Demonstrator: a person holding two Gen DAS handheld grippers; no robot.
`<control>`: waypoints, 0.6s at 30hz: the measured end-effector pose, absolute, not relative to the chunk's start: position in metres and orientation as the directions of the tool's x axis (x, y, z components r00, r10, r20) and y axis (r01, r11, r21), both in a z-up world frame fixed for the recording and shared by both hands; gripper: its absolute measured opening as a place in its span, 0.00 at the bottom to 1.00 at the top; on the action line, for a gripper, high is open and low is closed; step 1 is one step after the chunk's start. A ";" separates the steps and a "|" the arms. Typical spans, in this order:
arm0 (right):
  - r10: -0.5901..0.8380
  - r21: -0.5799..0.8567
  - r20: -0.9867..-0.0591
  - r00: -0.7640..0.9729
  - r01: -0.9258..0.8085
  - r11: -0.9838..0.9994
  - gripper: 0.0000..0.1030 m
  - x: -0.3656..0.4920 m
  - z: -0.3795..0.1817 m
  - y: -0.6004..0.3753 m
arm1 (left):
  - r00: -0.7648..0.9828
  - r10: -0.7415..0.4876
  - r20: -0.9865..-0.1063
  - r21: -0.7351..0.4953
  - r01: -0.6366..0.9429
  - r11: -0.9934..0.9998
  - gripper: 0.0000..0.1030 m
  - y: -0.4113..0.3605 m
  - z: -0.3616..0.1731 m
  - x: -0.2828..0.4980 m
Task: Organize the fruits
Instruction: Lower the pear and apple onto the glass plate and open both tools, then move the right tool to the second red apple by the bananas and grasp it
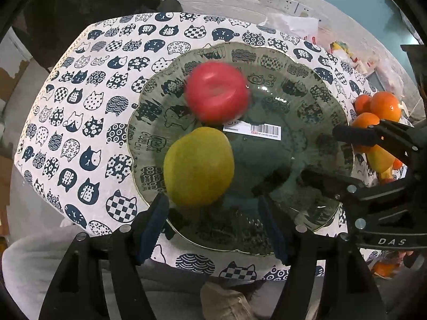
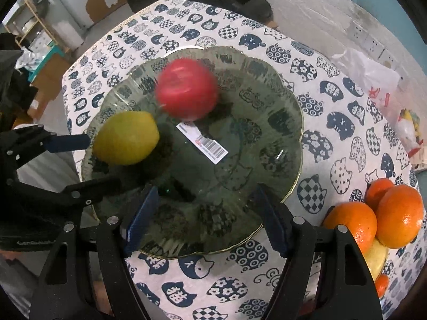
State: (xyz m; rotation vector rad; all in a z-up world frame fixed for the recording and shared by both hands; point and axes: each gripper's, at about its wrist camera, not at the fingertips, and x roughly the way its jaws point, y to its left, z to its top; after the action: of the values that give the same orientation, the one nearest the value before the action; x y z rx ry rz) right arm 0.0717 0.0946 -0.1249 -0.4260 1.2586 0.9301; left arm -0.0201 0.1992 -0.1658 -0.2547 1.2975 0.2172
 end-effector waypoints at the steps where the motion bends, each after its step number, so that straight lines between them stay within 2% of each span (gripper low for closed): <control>1: 0.354 0.200 -0.935 0.023 -0.789 0.581 0.72 0.071 -0.125 0.095 | 0.257 0.018 -0.966 -0.062 -0.300 0.952 0.69 0.199 -0.166 -0.020; 18: 0.381 0.190 -0.922 0.063 -0.785 0.590 0.73 0.071 -0.113 0.085 | 0.283 0.052 -0.958 -0.037 -0.300 0.953 0.69 0.193 -0.149 -0.023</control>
State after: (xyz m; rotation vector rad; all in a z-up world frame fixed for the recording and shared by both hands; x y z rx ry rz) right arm 0.0707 0.0855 -0.1131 -0.4108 1.2132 0.9188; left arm -0.0231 0.1934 -0.1495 -0.2268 1.2647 0.2377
